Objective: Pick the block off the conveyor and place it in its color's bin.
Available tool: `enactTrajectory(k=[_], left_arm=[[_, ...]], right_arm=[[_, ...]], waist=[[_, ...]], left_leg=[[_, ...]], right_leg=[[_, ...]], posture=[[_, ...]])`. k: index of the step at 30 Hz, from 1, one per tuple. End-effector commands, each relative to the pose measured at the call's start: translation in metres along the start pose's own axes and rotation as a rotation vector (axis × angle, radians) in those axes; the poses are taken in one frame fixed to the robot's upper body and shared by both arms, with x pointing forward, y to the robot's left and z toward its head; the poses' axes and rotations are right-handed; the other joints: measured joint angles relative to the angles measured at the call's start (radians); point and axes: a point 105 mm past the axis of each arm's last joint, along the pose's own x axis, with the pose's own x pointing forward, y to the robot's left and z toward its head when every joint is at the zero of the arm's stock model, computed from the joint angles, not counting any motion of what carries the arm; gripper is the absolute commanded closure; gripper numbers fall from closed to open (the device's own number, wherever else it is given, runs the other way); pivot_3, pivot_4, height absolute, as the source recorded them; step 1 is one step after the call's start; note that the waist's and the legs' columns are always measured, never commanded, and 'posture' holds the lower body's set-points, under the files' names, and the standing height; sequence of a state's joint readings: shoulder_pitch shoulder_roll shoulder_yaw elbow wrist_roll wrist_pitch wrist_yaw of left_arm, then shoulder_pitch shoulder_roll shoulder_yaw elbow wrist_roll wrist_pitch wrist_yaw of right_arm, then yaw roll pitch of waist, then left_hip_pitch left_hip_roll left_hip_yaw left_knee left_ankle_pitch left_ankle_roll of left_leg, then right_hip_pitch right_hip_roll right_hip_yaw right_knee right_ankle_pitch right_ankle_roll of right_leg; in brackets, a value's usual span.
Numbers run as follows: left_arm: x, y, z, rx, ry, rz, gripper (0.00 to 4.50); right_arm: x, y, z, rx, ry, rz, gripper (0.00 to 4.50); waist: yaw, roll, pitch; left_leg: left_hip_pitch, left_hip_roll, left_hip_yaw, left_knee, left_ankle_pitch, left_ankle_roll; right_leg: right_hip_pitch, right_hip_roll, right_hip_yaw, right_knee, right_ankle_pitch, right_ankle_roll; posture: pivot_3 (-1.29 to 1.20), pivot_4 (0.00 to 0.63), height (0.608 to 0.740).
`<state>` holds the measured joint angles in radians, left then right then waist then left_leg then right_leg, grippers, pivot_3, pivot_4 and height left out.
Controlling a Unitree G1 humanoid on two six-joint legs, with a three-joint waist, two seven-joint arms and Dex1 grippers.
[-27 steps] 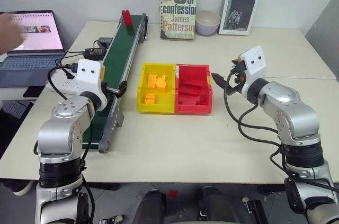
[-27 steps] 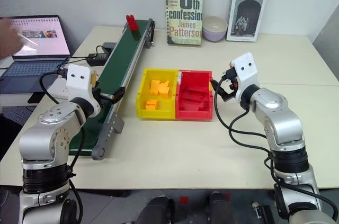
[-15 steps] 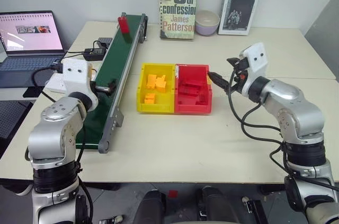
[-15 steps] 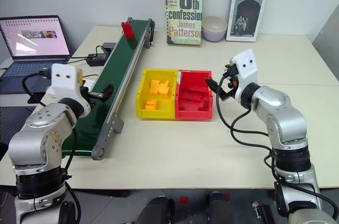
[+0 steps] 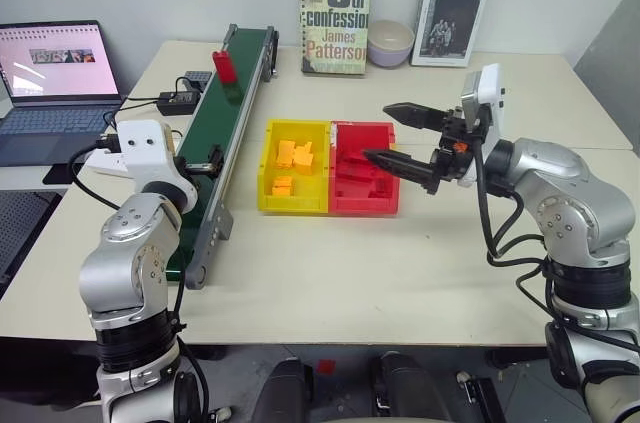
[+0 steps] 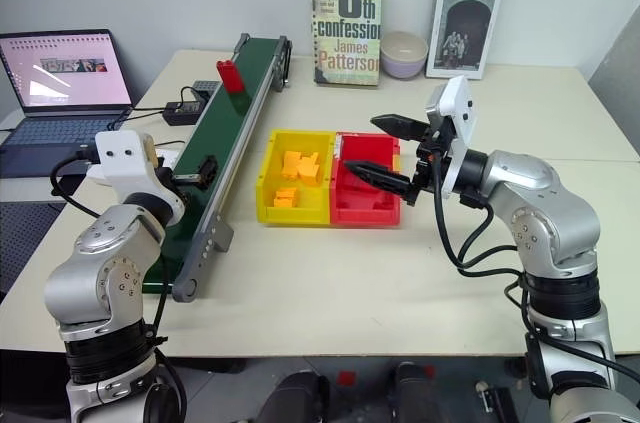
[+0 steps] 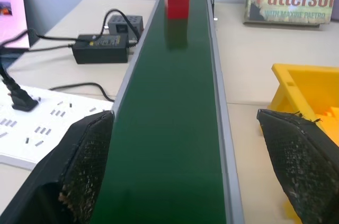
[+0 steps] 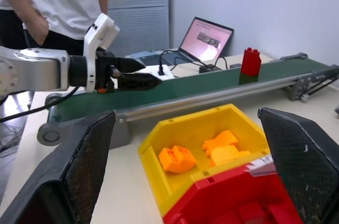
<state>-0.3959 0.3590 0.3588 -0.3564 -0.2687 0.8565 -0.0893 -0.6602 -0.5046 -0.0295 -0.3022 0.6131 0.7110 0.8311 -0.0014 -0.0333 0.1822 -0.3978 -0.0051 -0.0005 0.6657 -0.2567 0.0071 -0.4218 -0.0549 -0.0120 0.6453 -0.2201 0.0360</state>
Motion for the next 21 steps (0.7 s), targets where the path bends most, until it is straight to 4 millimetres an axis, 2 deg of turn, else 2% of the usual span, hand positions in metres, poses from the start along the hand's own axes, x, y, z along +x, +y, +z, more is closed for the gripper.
enactTrajectory(k=[1,6,14,21], left_arm=[[-0.003,0.001,0.015,0.015,-0.066,0.003,0.01],[0.000,0.003,0.014,0.021,-0.061,0.002,0.01],[0.008,0.001,0.010,0.031,-0.047,0.005,0.01],[0.014,0.001,0.002,0.027,-0.031,0.040,0.01]], right_arm=[[0.000,0.004,0.014,-0.062,-0.034,0.016,0.00],[-0.001,0.005,0.015,-0.070,-0.033,0.024,0.00],[-0.001,0.021,0.022,-0.060,-0.048,0.155,0.00],[-0.001,0.030,0.023,-0.050,-0.048,0.177,0.00]], waist=[[0.000,0.000,0.000],[0.000,0.000,0.000],[0.000,0.000,0.000],[0.001,0.000,0.000]], left_leg=[[0.000,0.000,0.000,0.000,0.000,0.000],[0.000,-0.001,0.001,0.000,0.000,0.000],[0.000,0.000,0.000,0.000,0.000,0.000],[0.000,0.000,0.000,0.000,0.000,0.000]], right_leg=[[0.000,0.000,0.000,0.000,0.000,0.000],[0.000,0.000,0.000,-0.001,0.000,0.000],[0.000,0.000,0.000,0.000,0.000,0.000],[0.000,-0.001,0.000,-0.001,0.000,0.000]], posture=[[0.00,0.150,0.740],[0.00,0.150,0.740],[0.00,0.150,0.740],[0.00,0.150,0.740]])
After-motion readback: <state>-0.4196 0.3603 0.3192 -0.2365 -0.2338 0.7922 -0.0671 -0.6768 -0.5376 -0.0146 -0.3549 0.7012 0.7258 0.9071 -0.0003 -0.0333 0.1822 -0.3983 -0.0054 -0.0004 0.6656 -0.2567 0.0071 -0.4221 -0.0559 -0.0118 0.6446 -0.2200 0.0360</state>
